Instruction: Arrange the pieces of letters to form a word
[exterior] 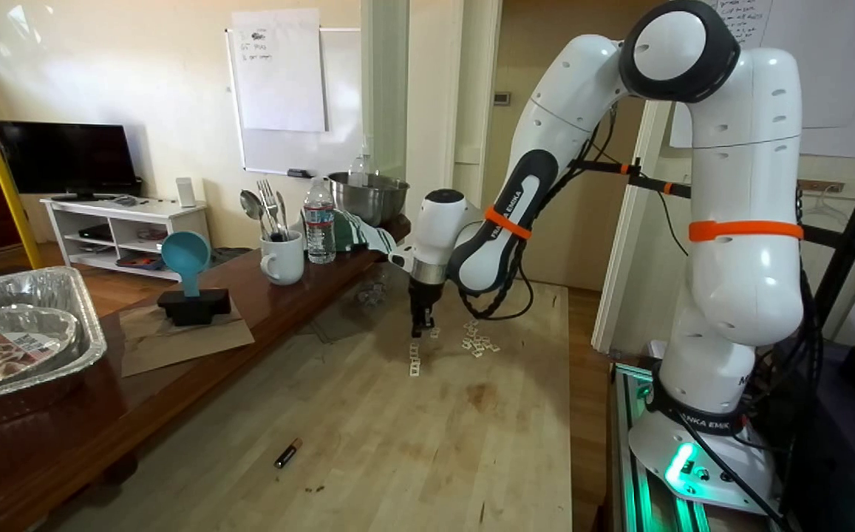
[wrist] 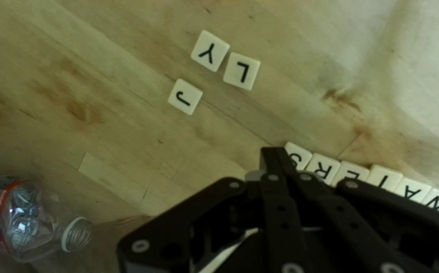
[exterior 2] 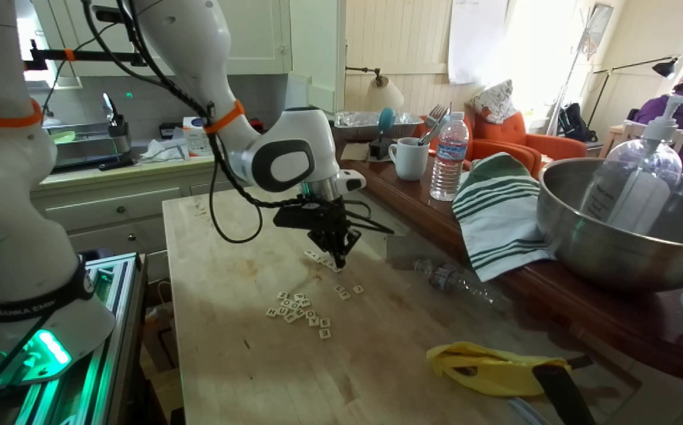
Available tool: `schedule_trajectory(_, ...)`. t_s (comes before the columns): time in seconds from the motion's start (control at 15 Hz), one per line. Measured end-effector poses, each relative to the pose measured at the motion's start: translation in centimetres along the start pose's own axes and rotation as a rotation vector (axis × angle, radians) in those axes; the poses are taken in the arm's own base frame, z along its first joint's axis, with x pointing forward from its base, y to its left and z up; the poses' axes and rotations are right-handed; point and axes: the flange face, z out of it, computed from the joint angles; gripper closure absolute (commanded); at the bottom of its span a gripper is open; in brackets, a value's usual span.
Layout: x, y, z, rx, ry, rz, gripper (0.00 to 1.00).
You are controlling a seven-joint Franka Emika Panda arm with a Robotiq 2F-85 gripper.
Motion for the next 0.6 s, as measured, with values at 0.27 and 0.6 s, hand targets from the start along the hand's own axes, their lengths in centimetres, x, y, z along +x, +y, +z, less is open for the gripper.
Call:
schedule_trajectory(0.27,0.2,0.0,-1.3,-0.009,0.020,0.011,0.73)
schedule_trajectory(0.6,0.8,-2.5,-1.3,0.068,0.036,0.115,0.38)
